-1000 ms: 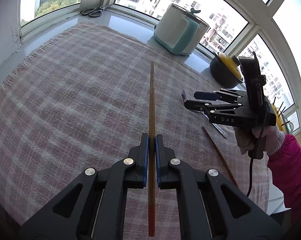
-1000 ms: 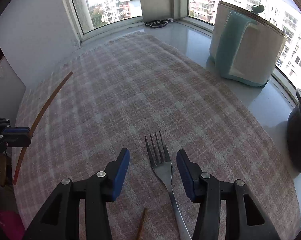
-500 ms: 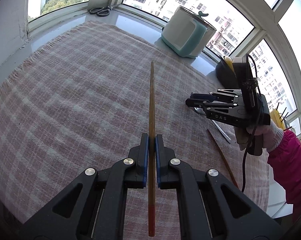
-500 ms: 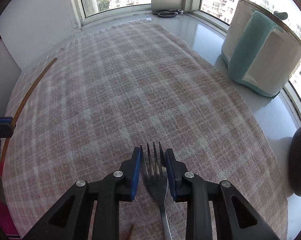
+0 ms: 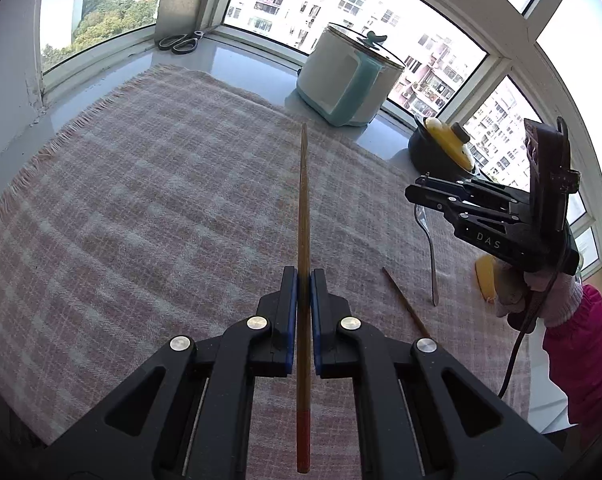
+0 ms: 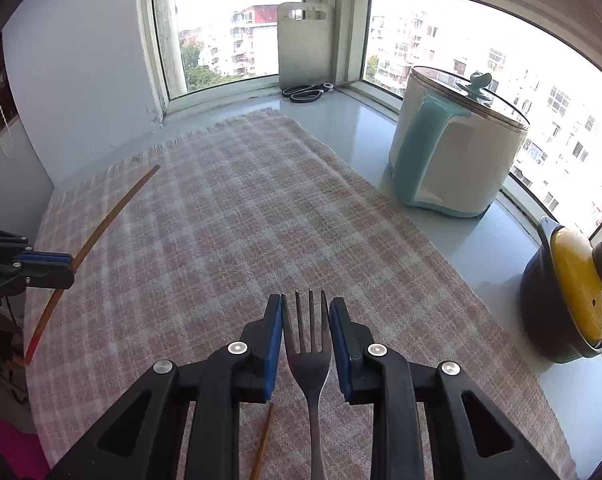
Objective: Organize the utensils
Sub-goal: 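Lift the fork with the right tool while the left tool carries the chopstick toward the container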
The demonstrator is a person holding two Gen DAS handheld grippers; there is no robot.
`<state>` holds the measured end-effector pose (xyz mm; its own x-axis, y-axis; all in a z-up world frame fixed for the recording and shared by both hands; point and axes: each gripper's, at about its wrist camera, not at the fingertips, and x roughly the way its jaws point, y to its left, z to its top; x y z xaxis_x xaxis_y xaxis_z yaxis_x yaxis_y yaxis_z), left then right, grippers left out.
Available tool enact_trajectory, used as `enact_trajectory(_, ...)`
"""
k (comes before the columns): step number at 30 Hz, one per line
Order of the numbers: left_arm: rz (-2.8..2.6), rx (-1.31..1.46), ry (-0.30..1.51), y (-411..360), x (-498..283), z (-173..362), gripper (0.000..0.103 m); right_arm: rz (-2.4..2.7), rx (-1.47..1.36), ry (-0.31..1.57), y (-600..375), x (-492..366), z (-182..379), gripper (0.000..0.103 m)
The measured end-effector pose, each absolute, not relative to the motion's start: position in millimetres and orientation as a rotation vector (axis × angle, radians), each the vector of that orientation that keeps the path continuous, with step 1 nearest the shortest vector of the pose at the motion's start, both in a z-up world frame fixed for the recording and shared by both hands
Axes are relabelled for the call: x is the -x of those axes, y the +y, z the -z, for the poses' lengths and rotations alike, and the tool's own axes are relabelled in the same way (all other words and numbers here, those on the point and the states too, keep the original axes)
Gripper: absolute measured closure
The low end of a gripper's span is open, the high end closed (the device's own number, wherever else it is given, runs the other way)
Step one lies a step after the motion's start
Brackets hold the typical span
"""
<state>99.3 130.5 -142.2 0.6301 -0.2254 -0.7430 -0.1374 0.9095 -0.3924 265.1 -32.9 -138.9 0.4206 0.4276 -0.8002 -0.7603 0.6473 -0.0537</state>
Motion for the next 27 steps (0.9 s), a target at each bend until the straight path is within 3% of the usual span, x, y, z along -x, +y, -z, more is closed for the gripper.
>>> enact_trajectory(10, 0.099, 0.402, 0.876, 93, -105, 122, 0.099, -0.726, 0.414, 0.737, -72, -234, 100, 0.081)
enact_trajectory(27, 0.116, 0.377, 0.854, 64, -103, 110, 0.099, -0.696, 0.374, 0.672, -110, -221, 84, 0.081)
